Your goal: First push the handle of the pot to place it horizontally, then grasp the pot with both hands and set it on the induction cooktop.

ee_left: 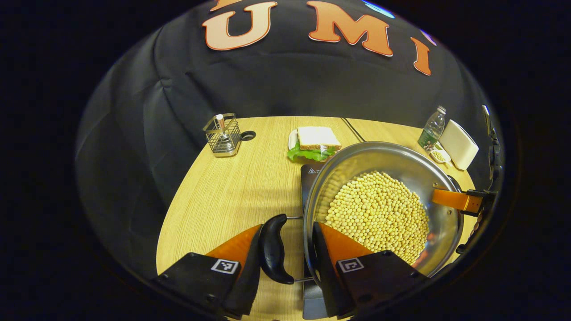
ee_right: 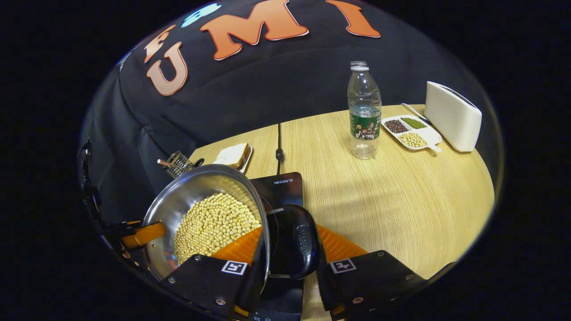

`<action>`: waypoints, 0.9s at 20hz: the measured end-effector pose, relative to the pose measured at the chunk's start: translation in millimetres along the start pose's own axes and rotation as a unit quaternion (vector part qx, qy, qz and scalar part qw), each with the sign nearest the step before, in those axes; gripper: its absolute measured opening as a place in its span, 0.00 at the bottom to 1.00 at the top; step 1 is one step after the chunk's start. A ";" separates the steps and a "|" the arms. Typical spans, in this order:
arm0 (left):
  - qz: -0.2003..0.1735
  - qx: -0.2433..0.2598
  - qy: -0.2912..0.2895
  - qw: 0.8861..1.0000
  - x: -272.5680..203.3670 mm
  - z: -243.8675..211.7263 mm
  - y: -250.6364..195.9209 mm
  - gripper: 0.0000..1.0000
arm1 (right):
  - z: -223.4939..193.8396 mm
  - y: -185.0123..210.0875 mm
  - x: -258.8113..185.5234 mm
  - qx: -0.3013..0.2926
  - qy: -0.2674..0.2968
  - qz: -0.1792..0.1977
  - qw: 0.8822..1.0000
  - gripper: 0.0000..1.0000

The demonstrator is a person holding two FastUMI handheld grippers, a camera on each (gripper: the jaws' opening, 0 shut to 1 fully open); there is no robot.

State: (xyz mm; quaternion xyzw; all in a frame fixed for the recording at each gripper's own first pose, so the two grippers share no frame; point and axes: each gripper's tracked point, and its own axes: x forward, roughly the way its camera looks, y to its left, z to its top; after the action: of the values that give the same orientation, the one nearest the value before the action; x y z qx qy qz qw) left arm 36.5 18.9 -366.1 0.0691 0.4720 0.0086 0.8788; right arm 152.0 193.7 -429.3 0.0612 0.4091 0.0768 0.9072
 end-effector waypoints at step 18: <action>0.001 -0.057 -0.380 0.923 -232.2 183.8 -39.6 0.99 | 147.0 -77.2 -265.3 -0.080 -0.279 -0.063 0.955 0.95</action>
State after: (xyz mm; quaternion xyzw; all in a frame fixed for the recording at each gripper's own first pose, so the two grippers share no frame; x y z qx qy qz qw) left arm 58.5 -59.8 -78.7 0.0176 0.1007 0.0093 0.9947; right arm 96.1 60.7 -151.6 -0.0191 0.1357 0.0316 0.9901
